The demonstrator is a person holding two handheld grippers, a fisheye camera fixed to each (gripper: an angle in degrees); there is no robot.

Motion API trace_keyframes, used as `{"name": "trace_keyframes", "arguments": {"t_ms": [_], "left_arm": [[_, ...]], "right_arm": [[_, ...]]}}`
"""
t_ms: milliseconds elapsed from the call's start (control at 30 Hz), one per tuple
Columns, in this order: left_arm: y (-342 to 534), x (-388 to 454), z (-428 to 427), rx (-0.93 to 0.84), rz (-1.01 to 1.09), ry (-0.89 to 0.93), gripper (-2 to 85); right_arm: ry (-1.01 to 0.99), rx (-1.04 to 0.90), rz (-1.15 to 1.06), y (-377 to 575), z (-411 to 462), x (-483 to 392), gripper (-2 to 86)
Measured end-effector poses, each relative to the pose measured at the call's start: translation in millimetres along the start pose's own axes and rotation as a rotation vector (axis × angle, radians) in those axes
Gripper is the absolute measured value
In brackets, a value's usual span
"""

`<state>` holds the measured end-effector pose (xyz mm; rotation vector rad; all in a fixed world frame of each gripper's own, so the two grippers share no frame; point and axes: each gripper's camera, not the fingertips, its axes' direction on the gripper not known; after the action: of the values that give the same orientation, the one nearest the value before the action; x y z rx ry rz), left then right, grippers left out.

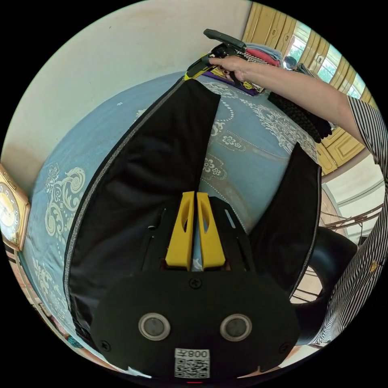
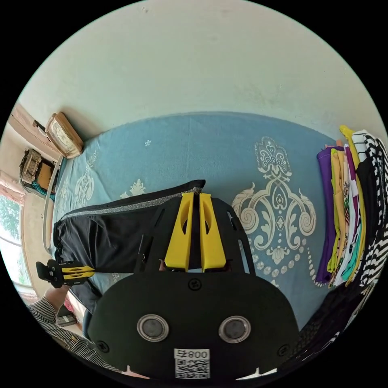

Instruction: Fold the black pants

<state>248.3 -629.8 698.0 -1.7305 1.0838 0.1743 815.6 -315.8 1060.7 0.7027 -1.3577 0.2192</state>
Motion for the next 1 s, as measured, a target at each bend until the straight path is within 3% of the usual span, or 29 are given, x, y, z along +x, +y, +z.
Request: {"name": "trace_keyframes", "arguments": {"t_ms": [233,533,700,833,1000], "left_arm": [[23,4,22,-0.014,-0.045,0.081,3.3],[112,-1,-25,0.147,-0.254,0.006,3.2],[183,-35,-49,0.103,-0.495,-0.244,1.3],[229,-73,-58,0.064,-0.670,-0.399,0.4],[252,-114,-29,-0.054,-0.773,-0.403,0.2]], "right_arm": [[0.062,-0.117,0.084,7,50,21,5.7],[-0.113,0.083,0.264,80,32,68,4.2],[-0.319,0.127,-0.164,127,35,-62,1.0],[-0.161,0.030,-0.415,149,78,-173,0.3],[0.023,-0.061,-0.573,171,149,-257,0.0]]}}
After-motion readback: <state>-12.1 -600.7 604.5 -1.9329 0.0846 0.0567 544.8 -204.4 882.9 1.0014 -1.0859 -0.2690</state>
